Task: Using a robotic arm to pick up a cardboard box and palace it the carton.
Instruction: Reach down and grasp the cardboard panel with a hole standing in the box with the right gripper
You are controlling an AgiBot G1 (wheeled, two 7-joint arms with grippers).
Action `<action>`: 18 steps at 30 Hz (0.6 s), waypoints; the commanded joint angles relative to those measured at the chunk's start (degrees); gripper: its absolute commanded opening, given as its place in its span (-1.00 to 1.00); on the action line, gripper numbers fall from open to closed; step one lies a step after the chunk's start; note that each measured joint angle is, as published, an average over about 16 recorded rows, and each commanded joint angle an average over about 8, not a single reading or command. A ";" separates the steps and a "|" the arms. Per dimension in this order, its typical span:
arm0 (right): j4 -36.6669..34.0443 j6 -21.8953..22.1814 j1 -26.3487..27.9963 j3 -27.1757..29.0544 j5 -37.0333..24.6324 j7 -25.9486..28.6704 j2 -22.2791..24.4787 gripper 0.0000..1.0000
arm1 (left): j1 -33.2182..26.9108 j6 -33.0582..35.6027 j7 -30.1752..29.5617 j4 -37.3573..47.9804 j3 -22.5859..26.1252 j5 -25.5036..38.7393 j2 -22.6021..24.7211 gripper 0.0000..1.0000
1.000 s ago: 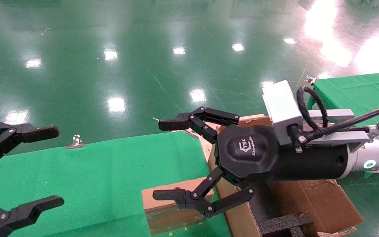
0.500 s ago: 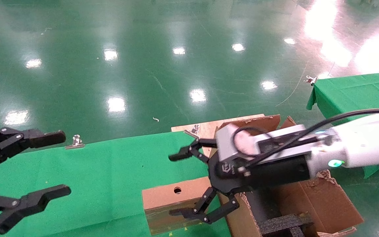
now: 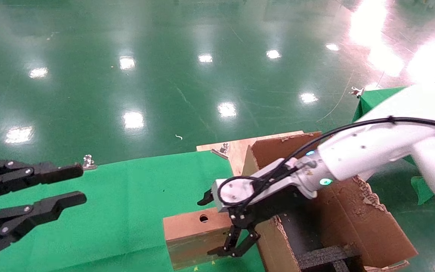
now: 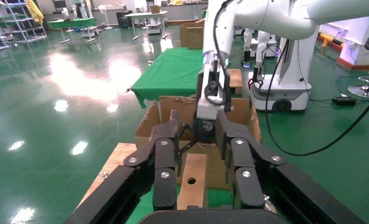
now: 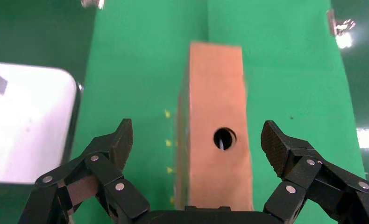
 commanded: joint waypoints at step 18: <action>-4.16 -0.05 5.98 -9.28 -8.88 -5.77 -5.94 -0.77 | 0.01 -0.02 0.01 0.02 0.00 0.01 -0.01 1.00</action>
